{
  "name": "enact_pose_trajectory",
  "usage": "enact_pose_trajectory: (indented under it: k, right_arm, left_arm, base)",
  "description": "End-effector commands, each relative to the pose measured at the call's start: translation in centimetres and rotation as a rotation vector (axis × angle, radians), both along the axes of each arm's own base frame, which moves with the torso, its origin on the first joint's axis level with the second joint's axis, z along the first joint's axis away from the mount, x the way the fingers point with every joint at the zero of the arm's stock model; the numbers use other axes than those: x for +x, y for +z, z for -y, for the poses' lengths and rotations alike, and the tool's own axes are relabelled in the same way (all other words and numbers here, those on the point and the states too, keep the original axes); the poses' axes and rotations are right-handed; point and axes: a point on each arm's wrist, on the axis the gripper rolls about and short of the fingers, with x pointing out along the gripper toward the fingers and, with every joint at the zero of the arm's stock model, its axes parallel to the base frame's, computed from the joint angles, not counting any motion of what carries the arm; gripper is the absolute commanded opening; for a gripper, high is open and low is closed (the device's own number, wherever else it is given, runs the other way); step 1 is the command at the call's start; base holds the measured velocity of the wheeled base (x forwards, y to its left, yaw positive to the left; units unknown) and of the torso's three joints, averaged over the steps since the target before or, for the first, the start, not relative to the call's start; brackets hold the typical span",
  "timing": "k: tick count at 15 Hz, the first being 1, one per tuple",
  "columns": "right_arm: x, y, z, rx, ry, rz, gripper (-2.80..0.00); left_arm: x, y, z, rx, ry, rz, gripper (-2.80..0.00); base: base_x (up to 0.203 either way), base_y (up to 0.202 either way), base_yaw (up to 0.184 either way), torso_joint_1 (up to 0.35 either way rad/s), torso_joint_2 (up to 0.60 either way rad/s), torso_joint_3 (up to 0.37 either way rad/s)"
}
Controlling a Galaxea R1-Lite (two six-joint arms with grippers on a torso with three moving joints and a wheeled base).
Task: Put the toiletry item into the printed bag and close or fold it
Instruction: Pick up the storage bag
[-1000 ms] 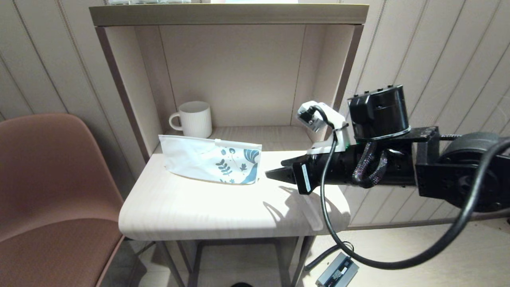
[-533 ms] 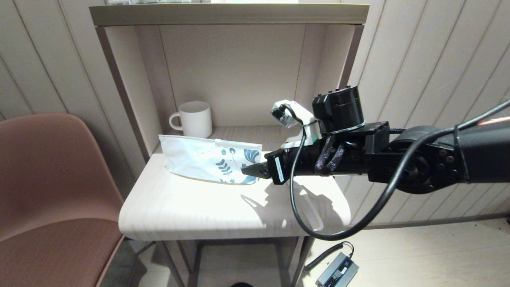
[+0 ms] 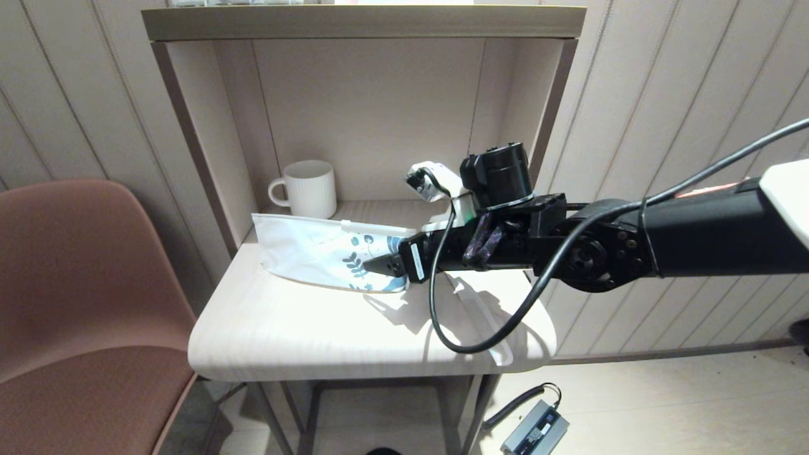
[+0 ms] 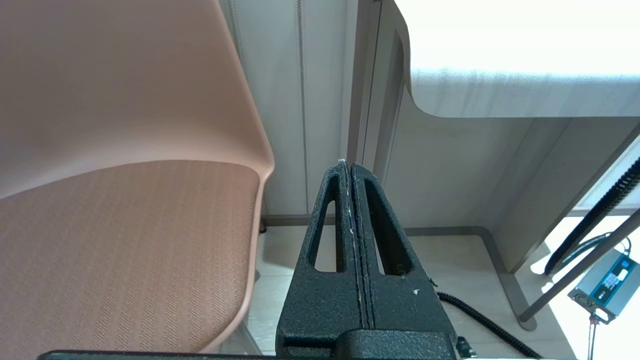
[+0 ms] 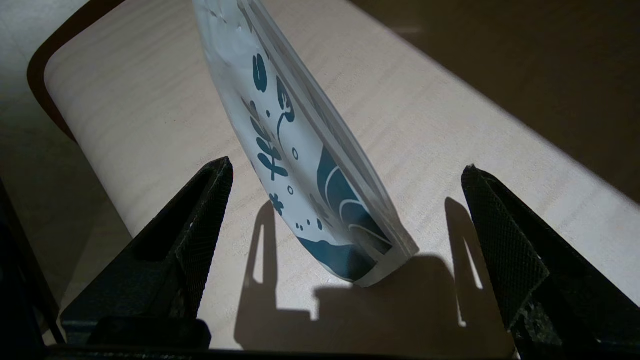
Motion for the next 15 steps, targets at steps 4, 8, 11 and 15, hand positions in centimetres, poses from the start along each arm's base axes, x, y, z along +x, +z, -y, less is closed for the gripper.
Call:
enact_pose_trajectory:
  k: [4, 8, 11, 15]
  right_arm:
    - [0.27, -0.34, -0.96, 0.002, 0.017, 0.000, -2.80]
    - [0.31, -0.50, -0.98, -0.002, 0.018, -0.002, -2.80]
    - [0.27, -0.36, -1.00, 0.002, 0.019, 0.002, -2.80]
    - [-0.22, 0.05, -1.21, 0.007, 0.029, 0.010, -2.80]
  left_arm:
    - [0.00, -0.01, 0.00, 0.000, 0.000, 0.000, -2.80]
    - [0.00, -0.01, 0.00, 0.000, 0.000, 0.000, -2.80]
    - [0.00, -0.01, 0.00, 0.000, 0.000, 0.000, -2.80]
    - [0.01, 0.01, 0.00, -0.001, 0.000, 0.005, -2.80]
  base:
    - [0.000, 0.000, 0.000, 0.000, 0.00, 0.000]
    - [0.000, 0.000, 0.000, 0.000, 0.00, 0.000]
    - [0.000, 0.000, 0.000, 0.000, 0.00, 0.000]
    - [0.000, 0.000, 0.000, 0.000, 0.00, 0.000]
